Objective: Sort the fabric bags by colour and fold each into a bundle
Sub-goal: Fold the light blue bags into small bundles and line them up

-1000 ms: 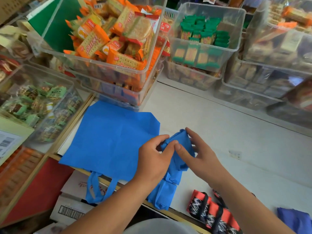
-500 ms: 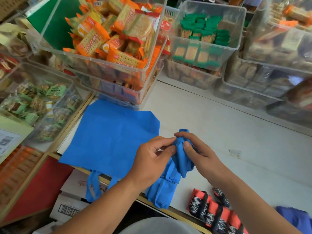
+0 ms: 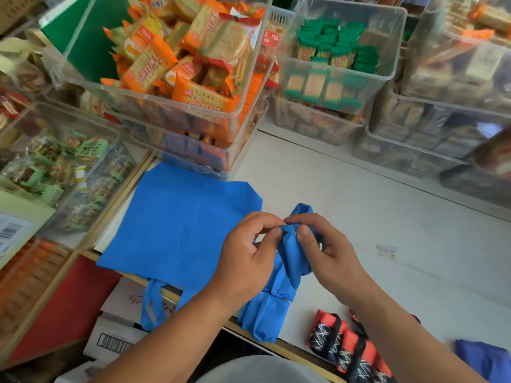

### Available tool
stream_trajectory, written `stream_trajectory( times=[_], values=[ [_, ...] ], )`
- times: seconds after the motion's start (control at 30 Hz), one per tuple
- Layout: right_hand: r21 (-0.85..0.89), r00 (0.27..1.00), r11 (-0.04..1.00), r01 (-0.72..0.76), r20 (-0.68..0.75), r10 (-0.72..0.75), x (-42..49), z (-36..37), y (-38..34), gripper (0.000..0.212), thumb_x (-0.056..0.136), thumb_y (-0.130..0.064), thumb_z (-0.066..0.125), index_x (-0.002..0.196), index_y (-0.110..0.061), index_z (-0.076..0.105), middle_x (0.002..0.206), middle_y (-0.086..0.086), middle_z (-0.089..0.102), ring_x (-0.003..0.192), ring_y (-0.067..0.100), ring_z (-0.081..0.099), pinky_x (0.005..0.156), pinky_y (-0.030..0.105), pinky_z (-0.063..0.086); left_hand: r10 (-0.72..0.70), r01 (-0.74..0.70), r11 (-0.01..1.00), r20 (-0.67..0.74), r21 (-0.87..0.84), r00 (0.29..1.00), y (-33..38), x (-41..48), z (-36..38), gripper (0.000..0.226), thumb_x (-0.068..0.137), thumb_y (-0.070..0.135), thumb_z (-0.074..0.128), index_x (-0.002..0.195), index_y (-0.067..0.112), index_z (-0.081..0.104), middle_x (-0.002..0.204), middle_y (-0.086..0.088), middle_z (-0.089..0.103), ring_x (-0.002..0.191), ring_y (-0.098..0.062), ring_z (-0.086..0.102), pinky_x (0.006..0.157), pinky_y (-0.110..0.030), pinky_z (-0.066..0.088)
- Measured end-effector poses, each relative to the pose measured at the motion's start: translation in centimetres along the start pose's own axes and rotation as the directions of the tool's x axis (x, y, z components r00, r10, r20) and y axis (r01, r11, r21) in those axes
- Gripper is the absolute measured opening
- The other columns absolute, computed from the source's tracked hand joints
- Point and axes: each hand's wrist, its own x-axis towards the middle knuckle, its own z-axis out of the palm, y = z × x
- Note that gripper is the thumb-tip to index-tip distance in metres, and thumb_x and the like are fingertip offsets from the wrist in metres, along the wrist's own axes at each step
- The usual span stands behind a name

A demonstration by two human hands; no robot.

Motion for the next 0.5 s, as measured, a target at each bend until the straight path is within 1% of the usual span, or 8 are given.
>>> stream_trajectory(
  times=[0.07,0.1,0.13,0.2,0.3,0.4,0.43,0.5],
  values=[
    [-0.044,1.0,0.999,-0.004,-0.005,0.003,0.0,0.0,0.3,0.025,0.1,-0.039,0.05,0.112,-0.03,0.071,0.111,-0.004,0.07,0.103,0.014,0.066,0.084,0.018,0.048,-0.219,0.222,0.952,0.041,-0.212,0.975,0.2,0.0,0.5,0.017,0.103,0.007,0.059,0.103,0.013,0.074,0.101,-0.007,0.076,0.1,-0.023,0.074,0.094,-0.043,0.06],
    [-0.04,1.0,0.999,-0.019,0.014,0.02,0.0,-0.1,0.5,0.024,0.102,-0.038,0.05,0.112,-0.03,0.071,0.11,-0.004,0.071,0.102,0.015,0.066,0.084,0.02,0.049,-0.295,0.308,0.906,0.088,-0.289,0.951,0.2,0.1,0.4,0.016,0.103,0.006,0.058,0.103,0.009,0.074,0.102,-0.011,0.077,0.098,-0.024,0.075,0.095,-0.044,0.06],
    [-0.029,0.999,0.999,-0.034,0.037,0.035,-0.1,-0.3,0.8,0.023,0.104,-0.037,0.05,0.112,-0.029,0.071,0.108,-0.004,0.071,0.1,0.016,0.067,0.083,0.022,0.05,-0.336,0.362,0.871,0.134,-0.332,0.932,0.0,0.3,0.3,0.017,0.103,0.006,0.057,0.105,0.005,0.073,0.103,-0.015,0.076,0.098,-0.024,0.074,0.096,-0.044,0.059],
    [-0.019,0.996,0.999,-0.048,0.073,0.05,-0.1,-0.6,0.7,0.023,0.107,-0.035,0.049,0.111,-0.027,0.07,0.102,-0.007,0.071,0.094,0.012,0.066,0.079,0.02,0.049,-0.36,0.424,0.825,0.231,-0.375,0.904,-0.2,0.7,0.0,0.018,0.105,0.005,0.054,0.108,-0.002,0.07,0.107,-0.02,0.074,0.098,-0.024,0.072,0.097,-0.041,0.058],
    [-0.012,0.994,0.999,-0.036,0.103,0.037,-0.2,-0.7,0.1,0.023,0.104,-0.034,0.047,0.104,-0.03,0.069,0.09,-0.016,0.068,0.082,0.004,0.061,0.073,0.014,0.045,-0.361,0.477,0.779,0.332,-0.406,0.871,-0.5,1.1,-0.6,0.021,0.105,0.006,0.052,0.112,-0.009,0.065,0.106,-0.021,0.07,0.102,-0.027,0.068,0.095,-0.039,0.058],
    [-0.035,0.991,0.999,-0.018,0.133,0.023,-0.2,-0.8,-0.1,0.024,0.108,-0.037,0.044,0.104,-0.031,0.066,0.091,-0.011,0.067,0.082,0.01,0.06,0.073,0.02,0.047,-0.347,0.503,0.747,0.392,-0.434,0.852,-0.6,1.3,-0.9,0.022,0.105,0.007,0.053,0.115,-0.009,0.063,0.105,-0.019,0.068,0.101,-0.026,0.067,0.092,-0.037,0.058],
    [-0.018,0.991,1.0,-0.018,0.135,0.02,-0.2,-1.0,-0.1,0.023,0.107,-0.038,0.043,0.108,-0.031,0.065,0.094,-0.009,0.067,0.084,0.012,0.061,0.075,0.023,0.048,-0.343,0.501,0.754,0.396,-0.425,0.852,-0.5,1.3,-0.9,0.02,0.105,0.008,0.053,0.114,-0.007,0.063,0.104,-0.019,0.068,0.1,-0.025,0.066,0.092,-0.037,0.058],
    [0.033,0.991,0.999,-0.028,0.129,0.023,-0.3,-1.3,0.0,0.025,0.107,-0.04,0.045,0.127,-0.035,0.06,0.104,-0.001,0.068,0.092,0.022,0.064,0.08,0.033,0.055,-0.327,0.471,0.791,0.381,-0.39,0.865,-0.4,1.3,-0.7,0.017,0.106,0.009,0.053,0.11,-0.002,0.064,0.102,-0.017,0.068,0.098,-0.023,0.066,0.093,-0.037,0.057]
  ],
)
